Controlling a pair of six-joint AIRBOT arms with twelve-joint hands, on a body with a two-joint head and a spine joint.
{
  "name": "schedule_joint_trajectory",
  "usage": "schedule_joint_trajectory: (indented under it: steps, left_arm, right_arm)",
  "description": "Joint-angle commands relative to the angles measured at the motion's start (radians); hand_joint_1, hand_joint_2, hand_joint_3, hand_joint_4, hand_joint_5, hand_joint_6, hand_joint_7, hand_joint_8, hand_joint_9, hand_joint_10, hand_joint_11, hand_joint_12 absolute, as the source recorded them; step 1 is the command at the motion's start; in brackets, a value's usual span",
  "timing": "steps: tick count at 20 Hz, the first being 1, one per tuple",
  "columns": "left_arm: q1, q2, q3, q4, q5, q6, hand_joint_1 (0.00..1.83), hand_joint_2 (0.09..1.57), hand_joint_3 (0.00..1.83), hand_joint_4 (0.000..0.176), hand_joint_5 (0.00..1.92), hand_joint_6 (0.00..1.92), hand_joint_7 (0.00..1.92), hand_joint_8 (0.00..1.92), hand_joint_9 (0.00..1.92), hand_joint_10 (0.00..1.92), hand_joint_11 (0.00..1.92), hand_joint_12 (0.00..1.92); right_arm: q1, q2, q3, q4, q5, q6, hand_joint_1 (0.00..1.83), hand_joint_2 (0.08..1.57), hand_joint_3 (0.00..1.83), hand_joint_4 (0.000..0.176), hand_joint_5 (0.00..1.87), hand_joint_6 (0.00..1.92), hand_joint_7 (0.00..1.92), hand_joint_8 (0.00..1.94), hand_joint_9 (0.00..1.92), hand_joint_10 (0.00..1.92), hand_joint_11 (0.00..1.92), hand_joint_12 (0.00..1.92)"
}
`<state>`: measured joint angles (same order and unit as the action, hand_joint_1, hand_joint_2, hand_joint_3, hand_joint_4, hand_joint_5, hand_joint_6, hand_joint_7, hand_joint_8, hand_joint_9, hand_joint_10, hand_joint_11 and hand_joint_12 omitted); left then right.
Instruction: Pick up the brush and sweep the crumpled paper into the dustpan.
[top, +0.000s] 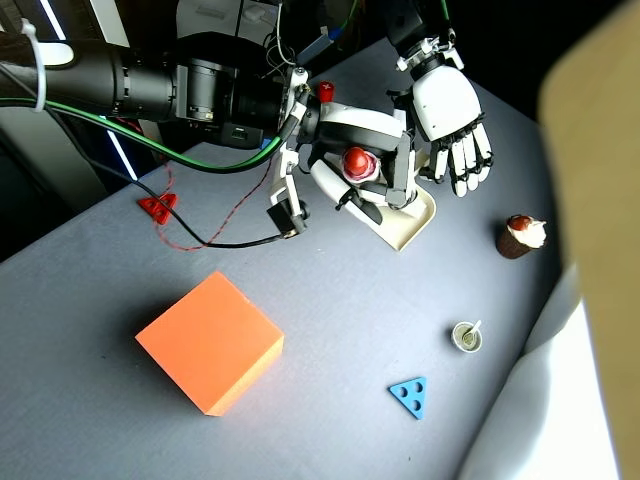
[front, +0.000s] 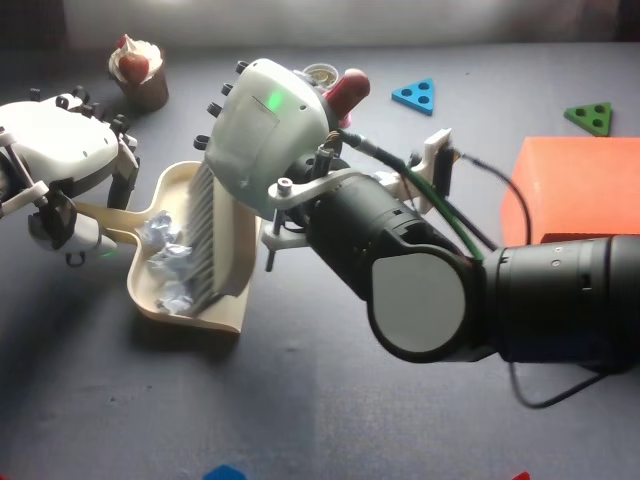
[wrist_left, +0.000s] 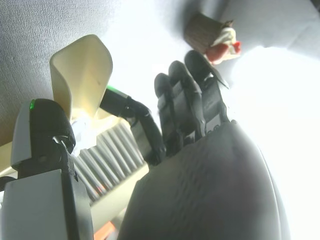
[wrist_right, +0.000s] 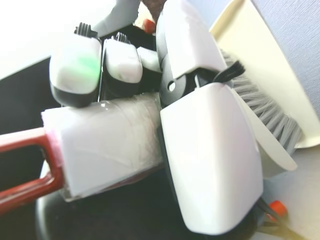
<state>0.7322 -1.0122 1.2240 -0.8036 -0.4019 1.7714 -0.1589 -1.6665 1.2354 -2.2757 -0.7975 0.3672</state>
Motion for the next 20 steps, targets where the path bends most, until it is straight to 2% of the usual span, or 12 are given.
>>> schedule_joint_trajectory:
  steps: [1, 2, 6, 8, 10, 11, 12, 14, 17, 18, 19, 20]
  left_arm:
    - [-0.014, 0.001, -0.001, 0.019, -0.093, 0.004, 1.05, 1.15, 0.00, 0.014, 0.92, 1.08, 0.36, 0.00, 0.28, 0.01, 0.00, 0.70]
    - [-0.014, 0.001, -0.001, 0.019, -0.092, 0.005, 1.06, 1.15, 0.00, 0.000, 0.92, 1.07, 0.36, 0.00, 0.27, 0.00, 0.00, 0.69]
    - [-0.014, 0.000, -0.001, 0.019, -0.091, 0.005, 1.06, 1.15, 0.00, 0.000, 0.92, 1.07, 0.37, 0.00, 0.26, 0.00, 0.00, 0.62]
    - [-0.014, -0.003, -0.001, 0.017, -0.091, 0.005, 1.04, 1.15, 0.00, 0.028, 0.91, 1.10, 0.36, 0.00, 0.27, 0.01, 0.00, 0.67]
    - [-0.012, -0.006, 0.000, 0.016, -0.091, 0.005, 1.04, 1.15, 0.00, 0.045, 0.92, 1.08, 0.38, 0.01, 0.27, 0.00, 0.00, 0.67]
    - [-0.012, -0.007, 0.000, 0.016, -0.091, 0.005, 1.05, 1.15, 0.00, 0.035, 0.93, 1.07, 0.38, 0.00, 0.28, 0.00, 0.00, 0.67]
    - [-0.012, -0.007, 0.000, 0.016, -0.091, 0.005, 1.04, 1.15, 0.00, 0.053, 0.91, 1.09, 0.38, 0.00, 0.27, 0.00, 0.00, 0.66]
    - [-0.011, -0.008, 0.000, 0.016, -0.092, 0.005, 1.05, 1.16, 0.00, 0.018, 0.90, 1.11, 0.36, 0.00, 0.27, 0.00, 0.00, 0.62]
    - [-0.011, -0.008, 0.001, 0.016, -0.092, 0.005, 1.07, 1.14, 0.00, 0.000, 0.94, 1.04, 0.37, 0.00, 0.28, 0.00, 0.00, 0.67]
    - [-0.011, -0.007, 0.001, 0.016, -0.092, 0.005, 1.07, 1.13, 0.00, 0.005, 0.95, 1.04, 0.37, 0.00, 0.28, 0.00, 0.00, 0.68]
    - [-0.011, -0.007, 0.001, 0.016, -0.092, 0.005, 1.05, 1.14, 0.00, 0.036, 0.93, 1.06, 0.37, 0.00, 0.27, 0.00, 0.00, 0.68]
    - [-0.011, -0.007, 0.001, 0.016, -0.093, 0.005, 1.06, 1.14, 0.00, 0.032, 0.94, 1.04, 0.37, 0.00, 0.27, 0.00, 0.00, 0.65]
  right_arm:
    - [0.012, 0.005, 0.003, -0.092, -0.109, 0.005, 1.39, 1.20, 0.00, 0.000, 0.87, 1.92, 1.08, 1.94, 1.31, 1.92, 1.46, 1.92]
    - [0.009, 0.005, -0.001, -0.097, -0.110, 0.008, 1.39, 1.20, 0.00, 0.000, 0.87, 1.92, 1.09, 1.94, 1.32, 1.92, 1.47, 1.92]
    - [0.001, 0.028, -0.022, -0.101, -0.110, 0.000, 1.38, 1.20, 0.00, 0.000, 0.86, 1.92, 1.08, 1.94, 1.30, 1.92, 1.44, 1.92]
    - [0.001, 0.051, -0.036, -0.115, -0.110, -0.007, 1.39, 1.21, 0.00, 0.000, 0.85, 1.92, 1.07, 1.94, 1.29, 1.92, 1.43, 1.92]
    - [0.001, 0.076, -0.047, -0.140, -0.110, -0.007, 1.41, 1.20, 0.00, 0.000, 0.86, 1.92, 1.07, 1.94, 1.29, 1.92, 1.44, 1.92]
    - [0.001, 0.088, -0.052, -0.151, -0.108, -0.007, 1.40, 1.21, 0.00, 0.000, 0.86, 1.92, 1.05, 1.94, 1.28, 1.92, 1.43, 1.92]
    - [0.001, 0.096, -0.054, -0.152, -0.104, -0.007, 1.41, 1.20, 0.00, 0.000, 0.85, 1.92, 1.06, 1.94, 1.28, 1.92, 1.43, 1.92]
    - [0.001, 0.112, -0.057, -0.152, -0.096, -0.007, 1.41, 1.19, 0.00, 0.000, 0.80, 1.92, 1.06, 1.94, 1.29, 1.92, 1.43, 1.92]
    - [0.003, 0.128, -0.066, -0.152, -0.096, -0.007, 1.39, 1.20, 0.00, 0.000, 0.85, 1.92, 1.06, 1.94, 1.28, 1.92, 1.43, 1.92]
    - [0.003, 0.136, -0.071, -0.152, -0.096, -0.007, 1.39, 1.21, 0.00, 0.000, 0.85, 1.92, 1.07, 1.94, 1.29, 1.92, 1.44, 1.92]
    - [0.002, 0.141, -0.077, -0.152, -0.093, -0.007, 1.39, 1.21, 0.00, 0.000, 0.86, 1.92, 1.07, 1.94, 1.30, 1.92, 1.45, 1.92]
    - [-0.003, 0.154, -0.092, -0.152, -0.083, -0.010, 1.39, 1.21, 0.00, 0.000, 0.89, 1.92, 1.08, 1.94, 1.30, 1.92, 1.45, 1.92]
